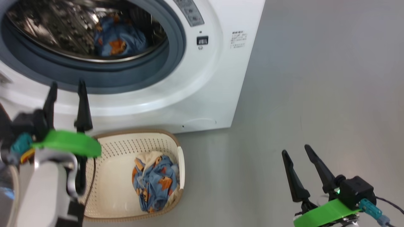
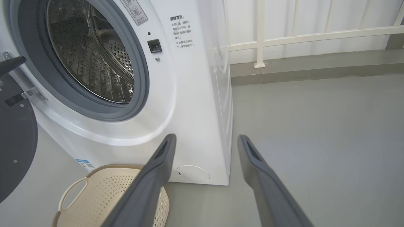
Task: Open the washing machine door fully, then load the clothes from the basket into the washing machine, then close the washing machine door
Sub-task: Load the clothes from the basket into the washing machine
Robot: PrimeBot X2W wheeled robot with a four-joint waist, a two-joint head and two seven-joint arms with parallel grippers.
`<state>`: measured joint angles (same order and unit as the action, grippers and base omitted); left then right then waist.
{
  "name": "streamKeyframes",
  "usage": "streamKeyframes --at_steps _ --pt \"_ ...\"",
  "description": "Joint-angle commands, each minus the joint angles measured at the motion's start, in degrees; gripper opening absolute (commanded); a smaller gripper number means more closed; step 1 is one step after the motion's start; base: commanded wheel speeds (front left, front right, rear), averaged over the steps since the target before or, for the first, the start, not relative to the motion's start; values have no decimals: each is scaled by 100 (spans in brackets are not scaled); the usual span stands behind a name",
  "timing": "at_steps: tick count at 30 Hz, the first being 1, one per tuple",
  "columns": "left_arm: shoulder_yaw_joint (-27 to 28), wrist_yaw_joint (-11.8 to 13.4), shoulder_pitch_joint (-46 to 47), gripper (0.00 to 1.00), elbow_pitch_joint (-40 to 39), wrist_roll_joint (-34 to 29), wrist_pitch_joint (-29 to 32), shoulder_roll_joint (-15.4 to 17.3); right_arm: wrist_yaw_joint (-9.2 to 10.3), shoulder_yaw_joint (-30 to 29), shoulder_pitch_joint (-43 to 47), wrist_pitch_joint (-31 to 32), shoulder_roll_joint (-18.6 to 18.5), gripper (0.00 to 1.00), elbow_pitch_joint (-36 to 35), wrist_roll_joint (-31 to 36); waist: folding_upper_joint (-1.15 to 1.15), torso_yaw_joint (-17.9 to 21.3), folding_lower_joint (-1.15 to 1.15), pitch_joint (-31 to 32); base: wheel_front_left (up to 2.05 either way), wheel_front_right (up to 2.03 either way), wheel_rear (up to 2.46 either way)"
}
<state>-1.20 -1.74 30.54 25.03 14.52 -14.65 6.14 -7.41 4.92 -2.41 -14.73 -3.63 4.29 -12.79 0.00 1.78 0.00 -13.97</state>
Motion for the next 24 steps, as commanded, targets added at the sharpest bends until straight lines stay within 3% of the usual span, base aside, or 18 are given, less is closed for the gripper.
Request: streamKeyframes --at_steps 1,14,24 --pt "185 -12 -165 100 -266 -19 -35 156 -8 155 77 -27 -3 100 -114 -50 0 -54 0 370 0 0 0" --pt "565 206 -2471 100 -1929 -63 -35 -39 -8 164 426 -27 12 100 -150 -37 0 16 0 871 0 0 0" --pt "558 305 -3607 100 -2790 -282 -35 -161 -8 149 527 -27 -29 100 -243 -3 0 59 0 1043 0 0 0"
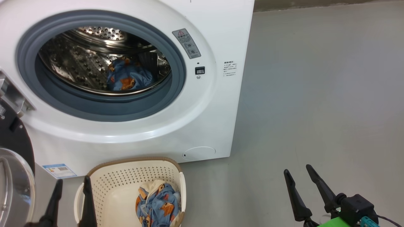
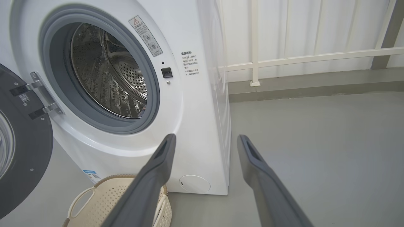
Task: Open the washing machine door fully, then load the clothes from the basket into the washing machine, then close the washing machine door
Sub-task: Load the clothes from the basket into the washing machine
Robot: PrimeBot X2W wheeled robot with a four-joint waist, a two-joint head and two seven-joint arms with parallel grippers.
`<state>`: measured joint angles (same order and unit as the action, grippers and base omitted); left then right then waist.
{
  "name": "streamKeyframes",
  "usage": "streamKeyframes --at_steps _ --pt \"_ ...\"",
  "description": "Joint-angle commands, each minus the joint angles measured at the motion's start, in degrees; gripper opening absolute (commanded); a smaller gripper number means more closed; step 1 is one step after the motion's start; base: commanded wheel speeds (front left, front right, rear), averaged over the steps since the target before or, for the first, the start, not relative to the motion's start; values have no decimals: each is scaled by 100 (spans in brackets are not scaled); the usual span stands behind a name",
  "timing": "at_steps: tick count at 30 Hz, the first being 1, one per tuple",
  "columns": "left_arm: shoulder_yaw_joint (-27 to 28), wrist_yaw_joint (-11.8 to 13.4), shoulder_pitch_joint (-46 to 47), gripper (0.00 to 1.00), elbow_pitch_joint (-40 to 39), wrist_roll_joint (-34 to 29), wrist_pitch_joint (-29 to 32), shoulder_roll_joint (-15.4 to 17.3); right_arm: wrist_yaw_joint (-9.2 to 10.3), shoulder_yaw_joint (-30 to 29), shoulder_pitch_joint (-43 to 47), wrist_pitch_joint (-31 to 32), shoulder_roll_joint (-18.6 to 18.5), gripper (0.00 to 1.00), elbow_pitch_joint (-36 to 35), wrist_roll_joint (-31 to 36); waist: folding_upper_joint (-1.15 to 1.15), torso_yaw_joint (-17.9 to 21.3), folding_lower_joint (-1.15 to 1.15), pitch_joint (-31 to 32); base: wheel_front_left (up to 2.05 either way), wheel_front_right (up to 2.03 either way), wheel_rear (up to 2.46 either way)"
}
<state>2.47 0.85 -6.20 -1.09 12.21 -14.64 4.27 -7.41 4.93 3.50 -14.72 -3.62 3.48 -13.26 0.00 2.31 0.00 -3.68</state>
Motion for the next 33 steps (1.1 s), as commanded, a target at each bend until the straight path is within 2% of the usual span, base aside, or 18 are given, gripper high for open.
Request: streamKeyframes --at_steps 1,18,33 --pt "177 60 -14 100 -238 -48 -36 9 -8 147 -51 -28 -30 100 -178 51 0 9 0 24 0 0 0" --pt "39 253 -754 100 -565 -110 -36 -101 -8 132 92 -28 -70 100 -256 96 0 27 0 195 0 0 0" --pt "24 230 -715 100 -548 -108 -36 -124 -8 128 79 -28 -77 100 -238 65 0 -26 0 141 0 0 0"
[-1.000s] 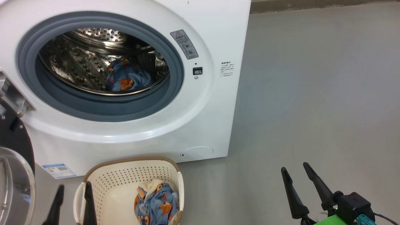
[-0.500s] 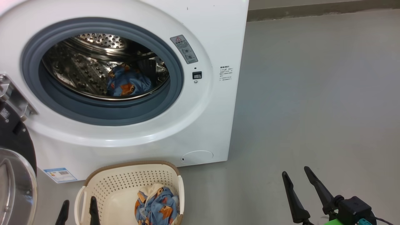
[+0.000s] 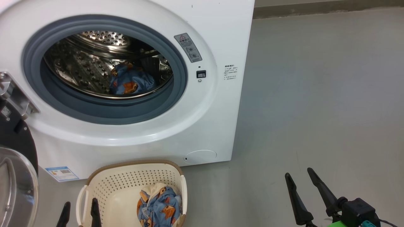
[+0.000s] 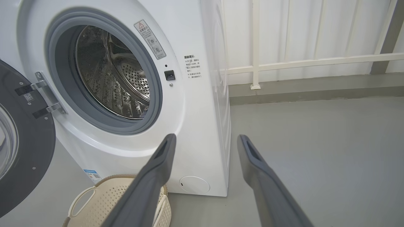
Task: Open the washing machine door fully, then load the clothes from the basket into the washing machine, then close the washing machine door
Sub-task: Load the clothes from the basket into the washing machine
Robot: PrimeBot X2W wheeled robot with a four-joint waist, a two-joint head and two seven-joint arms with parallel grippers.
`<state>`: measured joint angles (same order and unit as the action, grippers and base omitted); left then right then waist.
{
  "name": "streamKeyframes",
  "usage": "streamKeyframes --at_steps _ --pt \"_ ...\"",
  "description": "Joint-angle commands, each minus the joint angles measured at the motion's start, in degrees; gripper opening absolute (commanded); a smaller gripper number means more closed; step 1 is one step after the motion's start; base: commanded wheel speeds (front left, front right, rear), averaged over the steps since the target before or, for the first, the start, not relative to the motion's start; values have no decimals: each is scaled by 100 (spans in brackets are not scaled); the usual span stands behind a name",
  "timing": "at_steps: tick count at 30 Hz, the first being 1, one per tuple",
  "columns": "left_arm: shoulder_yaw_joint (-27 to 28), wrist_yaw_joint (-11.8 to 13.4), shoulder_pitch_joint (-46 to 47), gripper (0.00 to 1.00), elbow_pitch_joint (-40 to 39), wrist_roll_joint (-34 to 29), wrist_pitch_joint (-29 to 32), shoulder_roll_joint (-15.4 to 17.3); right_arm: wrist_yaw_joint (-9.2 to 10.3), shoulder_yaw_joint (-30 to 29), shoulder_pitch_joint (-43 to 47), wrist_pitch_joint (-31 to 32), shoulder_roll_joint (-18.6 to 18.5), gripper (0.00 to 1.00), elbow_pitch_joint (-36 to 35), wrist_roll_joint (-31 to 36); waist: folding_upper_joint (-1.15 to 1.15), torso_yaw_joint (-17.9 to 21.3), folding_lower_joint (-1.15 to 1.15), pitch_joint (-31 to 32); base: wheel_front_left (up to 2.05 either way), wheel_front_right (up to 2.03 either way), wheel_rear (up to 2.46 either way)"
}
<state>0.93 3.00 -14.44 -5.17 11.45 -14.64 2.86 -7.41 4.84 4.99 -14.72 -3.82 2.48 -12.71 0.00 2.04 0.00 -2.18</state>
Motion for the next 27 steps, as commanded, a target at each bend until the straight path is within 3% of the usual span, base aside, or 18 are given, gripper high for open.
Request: streamKeyframes --at_steps 1,14,27 --pt "176 15 113 100 -142 -35 -36 16 -8 136 -75 -28 -57 100 -137 8 0 -1 0 -18 0 0 0" --pt "110 -64 419 100 16 32 -36 7 -8 64 -135 -28 -56 100 -185 0 0 -61 0 -267 0 0 0" --pt "-95 -437 2039 100 1027 71 -36 98 -8 123 -579 -28 -66 100 -352 7 0 -41 0 -1421 0 0 0"
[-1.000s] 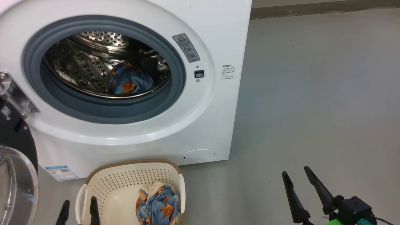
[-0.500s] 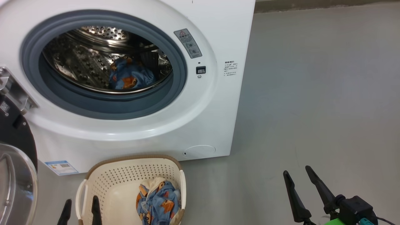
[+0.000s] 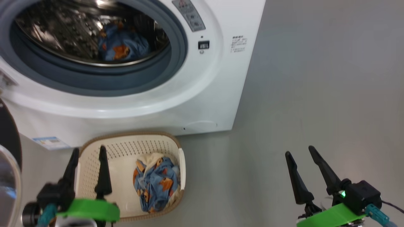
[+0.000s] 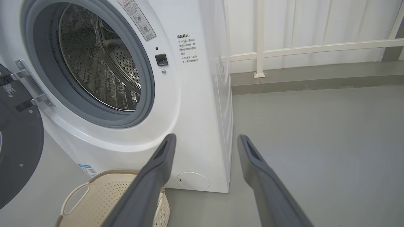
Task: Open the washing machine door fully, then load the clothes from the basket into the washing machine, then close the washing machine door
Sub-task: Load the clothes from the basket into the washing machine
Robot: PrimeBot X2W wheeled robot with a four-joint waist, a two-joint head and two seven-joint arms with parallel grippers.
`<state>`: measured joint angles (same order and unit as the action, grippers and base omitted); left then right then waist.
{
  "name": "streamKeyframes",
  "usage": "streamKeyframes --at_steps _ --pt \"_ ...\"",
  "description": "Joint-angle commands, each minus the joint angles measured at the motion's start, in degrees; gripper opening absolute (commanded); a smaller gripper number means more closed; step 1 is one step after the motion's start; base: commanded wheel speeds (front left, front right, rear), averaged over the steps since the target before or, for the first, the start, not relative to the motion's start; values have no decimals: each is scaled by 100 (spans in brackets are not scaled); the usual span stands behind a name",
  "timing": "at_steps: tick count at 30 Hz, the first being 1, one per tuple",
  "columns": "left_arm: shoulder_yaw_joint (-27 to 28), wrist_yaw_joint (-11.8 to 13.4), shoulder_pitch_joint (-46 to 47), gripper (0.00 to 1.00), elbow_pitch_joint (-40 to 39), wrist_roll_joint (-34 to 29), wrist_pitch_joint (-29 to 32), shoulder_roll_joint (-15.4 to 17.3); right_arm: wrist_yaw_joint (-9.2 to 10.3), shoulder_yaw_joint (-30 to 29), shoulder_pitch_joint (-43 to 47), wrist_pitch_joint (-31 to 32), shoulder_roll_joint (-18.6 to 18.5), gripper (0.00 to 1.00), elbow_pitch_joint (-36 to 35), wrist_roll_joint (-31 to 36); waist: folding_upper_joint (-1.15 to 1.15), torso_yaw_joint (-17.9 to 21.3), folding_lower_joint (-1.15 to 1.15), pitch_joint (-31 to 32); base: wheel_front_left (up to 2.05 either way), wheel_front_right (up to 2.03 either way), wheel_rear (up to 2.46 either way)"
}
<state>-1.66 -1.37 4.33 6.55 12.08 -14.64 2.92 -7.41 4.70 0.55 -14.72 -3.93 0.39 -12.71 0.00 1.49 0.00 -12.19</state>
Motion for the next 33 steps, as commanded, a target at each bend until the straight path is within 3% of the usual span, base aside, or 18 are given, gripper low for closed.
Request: streamKeyframes --at_steps 1,19,27,33 --pt "139 -37 341 100 7 15 -30 112 -8 145 -180 -28 -56 100 -163 15 0 19 0 -564 0 0 0" --pt "-222 -482 3508 100 3640 240 75 362 -8 158 -1133 -28 -43 100 -534 159 0 298 0 -2948 0 0 0" --pt "-466 -589 4193 100 5134 492 270 290 -8 173 -1336 -28 -7 100 -608 175 0 367 0 -3507 0 0 0" --pt "-913 -609 4493 100 5734 727 607 218 -8 192 -1407 -28 15 100 -637 181 0 405 0 -3725 0 0 0"
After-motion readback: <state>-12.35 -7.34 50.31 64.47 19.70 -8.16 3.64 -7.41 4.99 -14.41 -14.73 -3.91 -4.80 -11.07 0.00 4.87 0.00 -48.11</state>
